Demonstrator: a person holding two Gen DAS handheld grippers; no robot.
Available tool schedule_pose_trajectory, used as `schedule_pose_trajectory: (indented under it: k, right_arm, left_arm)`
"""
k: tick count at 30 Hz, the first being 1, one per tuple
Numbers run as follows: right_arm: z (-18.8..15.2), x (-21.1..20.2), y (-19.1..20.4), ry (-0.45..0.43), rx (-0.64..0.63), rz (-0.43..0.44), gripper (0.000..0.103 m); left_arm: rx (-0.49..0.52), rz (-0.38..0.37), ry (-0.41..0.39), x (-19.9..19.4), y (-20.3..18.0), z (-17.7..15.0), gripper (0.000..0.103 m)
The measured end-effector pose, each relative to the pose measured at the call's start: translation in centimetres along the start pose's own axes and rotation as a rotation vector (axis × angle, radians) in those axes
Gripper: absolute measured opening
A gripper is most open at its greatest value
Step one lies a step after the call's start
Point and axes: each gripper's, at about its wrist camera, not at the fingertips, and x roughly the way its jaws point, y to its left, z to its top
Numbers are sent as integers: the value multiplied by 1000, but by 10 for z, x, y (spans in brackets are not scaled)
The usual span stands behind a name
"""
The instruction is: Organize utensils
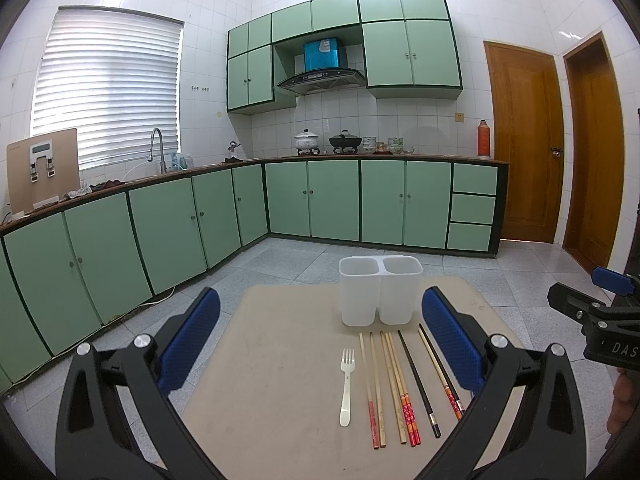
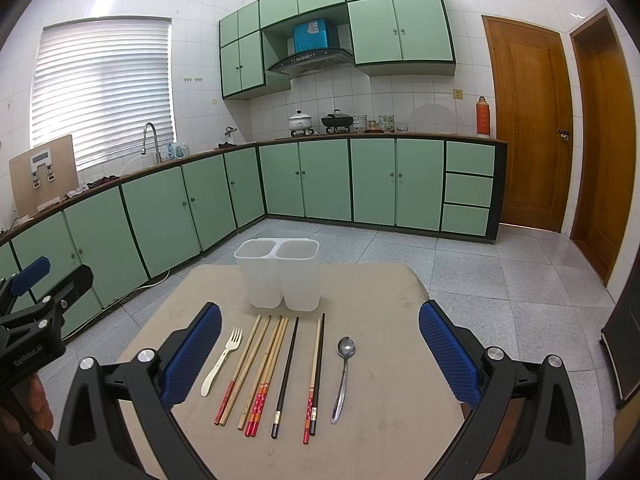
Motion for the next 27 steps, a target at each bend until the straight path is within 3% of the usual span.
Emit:
schedule_pose_trajectory:
  k: [27]
  right_arm:
    - [1,3,2,6,2,-1,97]
  left_arm:
    - [0,6,9,2,9,0,98]
